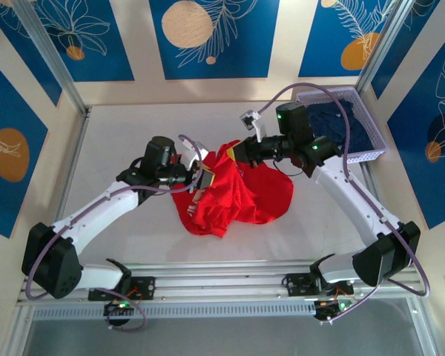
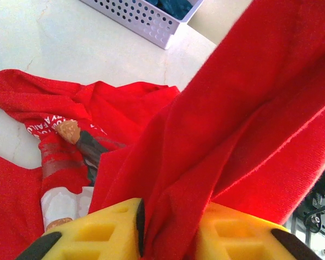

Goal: Fold the inside-out t-shirt

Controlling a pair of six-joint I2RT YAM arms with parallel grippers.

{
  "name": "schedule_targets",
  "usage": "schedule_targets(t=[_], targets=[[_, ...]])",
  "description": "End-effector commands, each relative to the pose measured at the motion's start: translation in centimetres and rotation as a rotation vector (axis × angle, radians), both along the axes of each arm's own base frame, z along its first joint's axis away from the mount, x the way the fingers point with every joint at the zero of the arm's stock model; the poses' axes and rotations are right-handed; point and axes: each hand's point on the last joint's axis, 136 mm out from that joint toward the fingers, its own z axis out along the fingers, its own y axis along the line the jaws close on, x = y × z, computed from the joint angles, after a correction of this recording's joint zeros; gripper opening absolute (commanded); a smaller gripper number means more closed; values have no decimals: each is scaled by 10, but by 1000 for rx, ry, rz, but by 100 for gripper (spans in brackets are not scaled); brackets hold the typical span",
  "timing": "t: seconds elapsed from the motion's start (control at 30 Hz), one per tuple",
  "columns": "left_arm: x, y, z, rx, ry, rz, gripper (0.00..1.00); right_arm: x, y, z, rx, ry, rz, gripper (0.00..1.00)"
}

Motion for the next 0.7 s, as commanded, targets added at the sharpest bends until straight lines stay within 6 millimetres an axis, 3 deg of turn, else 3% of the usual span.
schedule_targets(t=[0.0, 0.27, 0.43, 0.57, 0.67], targets=[[-1, 3, 5, 6, -24, -8, 29, -7, 0, 25, 42, -50, 33, 0], [-2, 3, 11, -6, -24, -8, 14, -3, -3, 21, 28, -52, 7, 0], [-8, 12, 19, -34, 12, 54, 0, 18, -13, 15, -34, -64, -132, 0], [-17, 25, 36, -95, 68, 145, 0, 26, -7, 1, -106, -74, -202, 0], [-18, 45, 35, -73, 135, 266, 0, 24, 2, -7, -140, -81, -198, 15]])
